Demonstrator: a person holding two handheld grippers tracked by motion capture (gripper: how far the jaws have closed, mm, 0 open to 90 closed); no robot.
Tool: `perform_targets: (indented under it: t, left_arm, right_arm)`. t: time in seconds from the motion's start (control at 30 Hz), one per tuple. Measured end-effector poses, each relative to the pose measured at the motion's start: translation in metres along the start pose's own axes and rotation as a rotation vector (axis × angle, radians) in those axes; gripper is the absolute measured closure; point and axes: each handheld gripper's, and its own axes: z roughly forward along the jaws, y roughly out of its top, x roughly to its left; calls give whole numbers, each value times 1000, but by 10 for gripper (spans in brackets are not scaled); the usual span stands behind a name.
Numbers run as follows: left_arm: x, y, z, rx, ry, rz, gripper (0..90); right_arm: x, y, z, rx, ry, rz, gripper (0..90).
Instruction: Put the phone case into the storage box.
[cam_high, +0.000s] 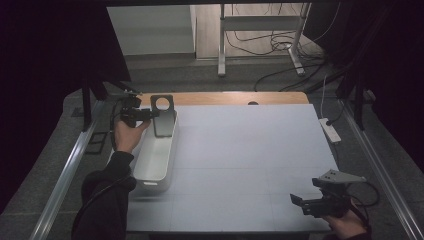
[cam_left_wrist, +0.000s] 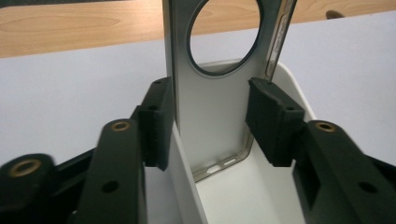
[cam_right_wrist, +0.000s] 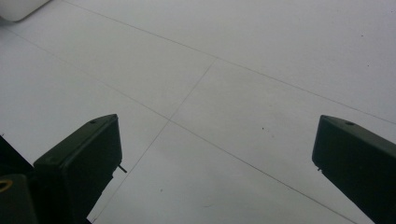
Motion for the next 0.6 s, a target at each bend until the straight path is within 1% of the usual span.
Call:
perform_targets:
  t: [0.1, 0.2, 0.3, 0.37, 0.43, 0.53, 0.6]
  left_arm:
    - [0, -1, -1, -10, -11, 5, 439]
    - [-1, -2, -2, -18, -16, 19, 421]
    - [-2, -3, -3, -25, -22, 25, 376]
    - [-1, -4, -3, -28, -35, 28, 361]
    - [-1, -5, -3, -29, -45, 33, 318]
    - [-2, -6, -4, -46, -50, 44, 246]
    - [-3, -7, -5, -55, -66, 46, 221]
  right_arm:
    - [0, 0, 0, 2, -1, 0, 17]
    - [0, 0, 0, 1, 0, -1, 17]
    - [0, 0, 0, 2, -1, 0, 17]
    - [0, 0, 0, -1, -2, -1, 18]
    - [0, 0, 0, -1, -2, -1, 18]
    - [0, 0, 0, 0, -1, 0, 17]
    - [0, 0, 0, 0, -1, 0, 17]
